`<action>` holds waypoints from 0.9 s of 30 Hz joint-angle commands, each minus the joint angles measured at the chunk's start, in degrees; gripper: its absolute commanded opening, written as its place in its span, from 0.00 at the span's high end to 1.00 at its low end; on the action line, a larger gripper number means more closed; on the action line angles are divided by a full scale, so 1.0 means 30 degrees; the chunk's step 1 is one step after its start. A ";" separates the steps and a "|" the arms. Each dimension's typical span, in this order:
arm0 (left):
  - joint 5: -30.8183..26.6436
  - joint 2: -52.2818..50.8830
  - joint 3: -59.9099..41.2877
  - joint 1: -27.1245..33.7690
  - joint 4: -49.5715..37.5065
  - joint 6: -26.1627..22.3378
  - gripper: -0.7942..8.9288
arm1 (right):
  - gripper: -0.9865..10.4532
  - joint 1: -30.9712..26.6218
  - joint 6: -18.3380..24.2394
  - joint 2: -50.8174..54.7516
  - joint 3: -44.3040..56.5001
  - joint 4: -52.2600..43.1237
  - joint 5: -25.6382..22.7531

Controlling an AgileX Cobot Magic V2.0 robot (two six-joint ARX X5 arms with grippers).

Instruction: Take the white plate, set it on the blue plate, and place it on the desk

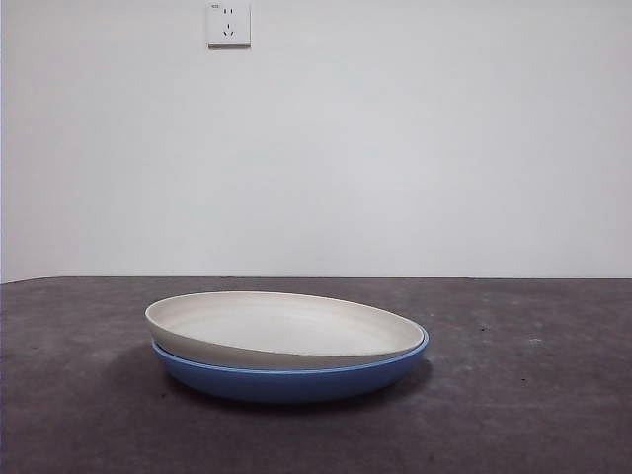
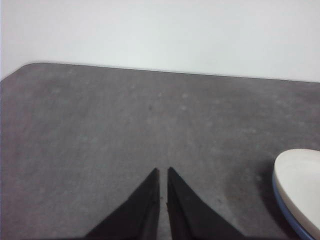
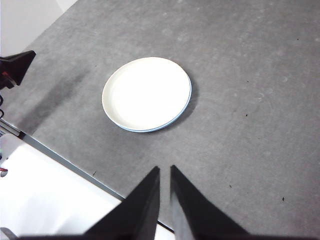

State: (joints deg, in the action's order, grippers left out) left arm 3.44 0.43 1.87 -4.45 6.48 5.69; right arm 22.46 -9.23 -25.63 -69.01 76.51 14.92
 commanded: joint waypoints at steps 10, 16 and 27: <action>-0.0255 -0.0080 -0.0408 0.0408 0.1020 -0.0270 0.89 | 0.89 0.0095 0.0102 -0.0022 -0.0284 0.0867 0.0015; -0.0248 -0.0080 -0.0401 0.0408 0.1399 -0.0233 0.89 | 0.89 0.0095 0.0102 -0.0022 -0.0284 0.0867 0.0015; -0.0248 -0.0080 -0.0401 0.0408 0.1406 -0.0233 0.89 | 0.89 0.0095 0.0102 -0.0022 -0.0284 0.0867 0.0015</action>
State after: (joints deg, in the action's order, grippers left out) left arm 2.87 0.30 1.85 -3.38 10.26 5.45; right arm 22.46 -9.21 -25.63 -69.01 76.51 14.92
